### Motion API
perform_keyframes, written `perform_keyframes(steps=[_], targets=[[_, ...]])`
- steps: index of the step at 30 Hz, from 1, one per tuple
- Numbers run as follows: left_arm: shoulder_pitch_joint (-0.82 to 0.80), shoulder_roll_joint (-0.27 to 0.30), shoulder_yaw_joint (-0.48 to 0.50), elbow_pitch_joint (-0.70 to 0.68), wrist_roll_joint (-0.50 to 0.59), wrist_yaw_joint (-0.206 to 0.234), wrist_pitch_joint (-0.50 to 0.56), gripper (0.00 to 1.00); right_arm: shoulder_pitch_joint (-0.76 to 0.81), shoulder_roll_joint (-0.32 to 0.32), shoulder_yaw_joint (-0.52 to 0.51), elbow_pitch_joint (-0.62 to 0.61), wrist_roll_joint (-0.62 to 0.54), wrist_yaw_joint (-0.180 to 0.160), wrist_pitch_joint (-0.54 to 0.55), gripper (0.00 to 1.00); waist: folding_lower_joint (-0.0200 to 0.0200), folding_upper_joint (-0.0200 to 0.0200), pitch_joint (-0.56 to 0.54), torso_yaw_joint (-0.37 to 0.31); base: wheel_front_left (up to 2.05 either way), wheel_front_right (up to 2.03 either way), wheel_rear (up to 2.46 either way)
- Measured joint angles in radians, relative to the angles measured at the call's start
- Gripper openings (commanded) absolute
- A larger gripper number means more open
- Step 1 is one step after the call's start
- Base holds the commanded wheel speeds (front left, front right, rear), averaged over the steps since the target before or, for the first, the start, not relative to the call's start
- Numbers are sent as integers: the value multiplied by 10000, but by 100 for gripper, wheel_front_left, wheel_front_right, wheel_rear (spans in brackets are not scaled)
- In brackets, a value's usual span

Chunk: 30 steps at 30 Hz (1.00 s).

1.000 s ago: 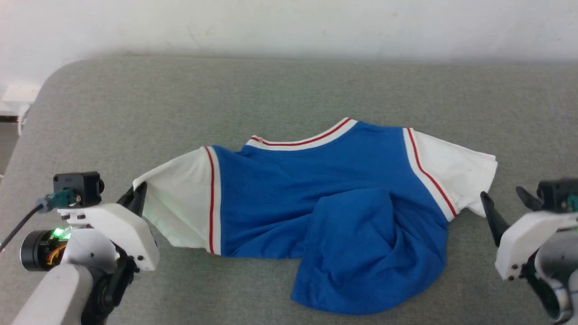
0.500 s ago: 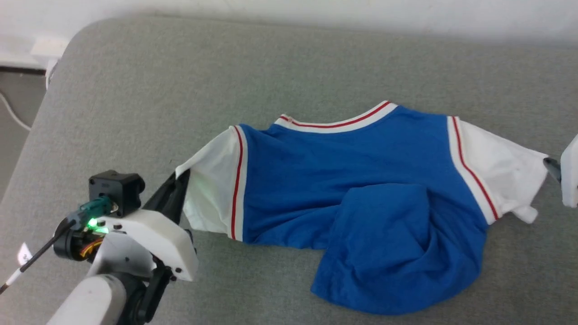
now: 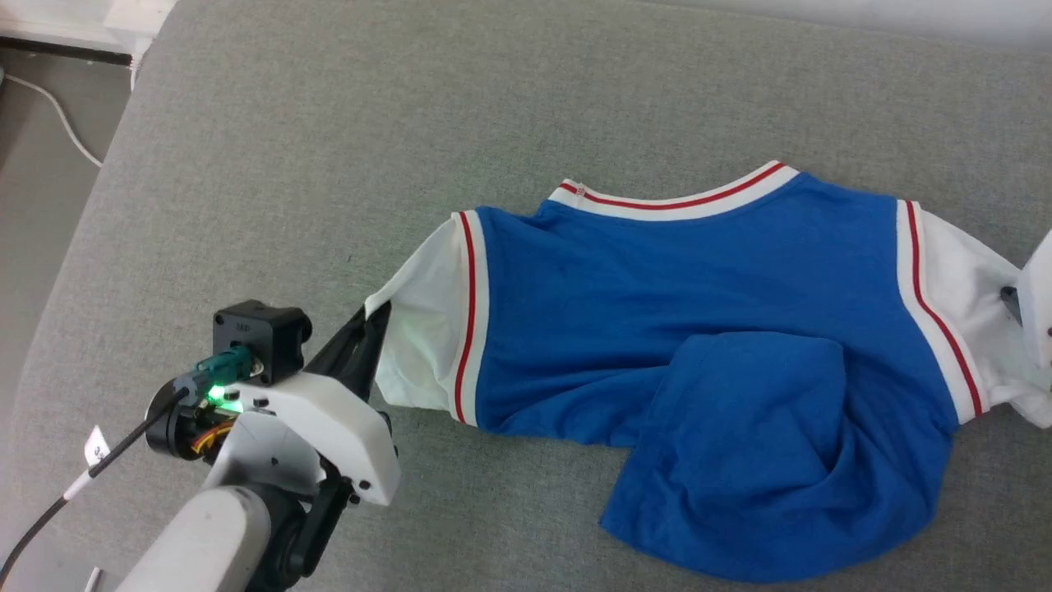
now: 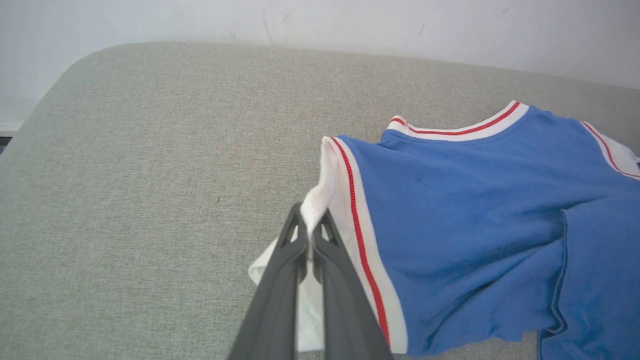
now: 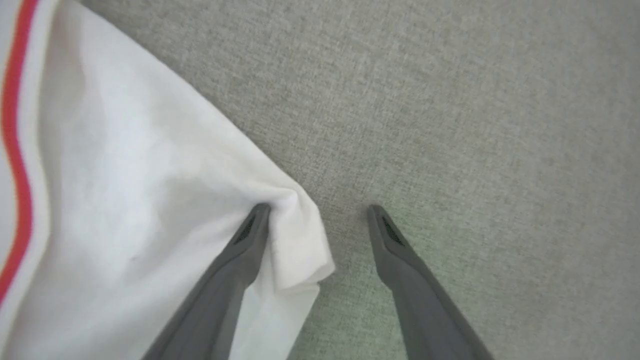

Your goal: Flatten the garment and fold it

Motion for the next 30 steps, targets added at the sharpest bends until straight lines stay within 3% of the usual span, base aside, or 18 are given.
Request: perform_keyframes(steps=[1, 2, 3, 14, 20, 30], targets=[[0, -6, -12, 56, 0, 0, -21, 0, -7, -77, 125, 36, 109, -21, 4, 100, -1, 0, 29, 30, 0, 0, 0], [0, -6, -23, 105, 0, -2, -48, 0, -18, -171, 234, 58, 255, -35, 6, 39, -1, 0, 48, 54, 0, 0, 0], [0, -8, -31, 157, -4, -8, -65, 0, -39, -276, 393, 58, 389, -35, 4, 0, 0, 0, 54, 67, 0, 0, 0], [8, 173, 336, 637, -42, 4, -497, 0, -50, -222, 1198, 384, 1137, -19, -2261, 0, 5, 0, -630, -265, 0, 0, 0], [39, 533, 869, 570, -25, 105, -970, 0, -116, -437, 1204, -769, 1189, 31, -3494, 0, 4, 0, -1338, -651, 0, 0, 0], [16, 1267, 2314, -454, 86, 474, -1904, 0, -487, -786, 278, -3496, 1185, 40, -4322, 0, 2, 0, -2411, -1565, 0, 0, 0]])
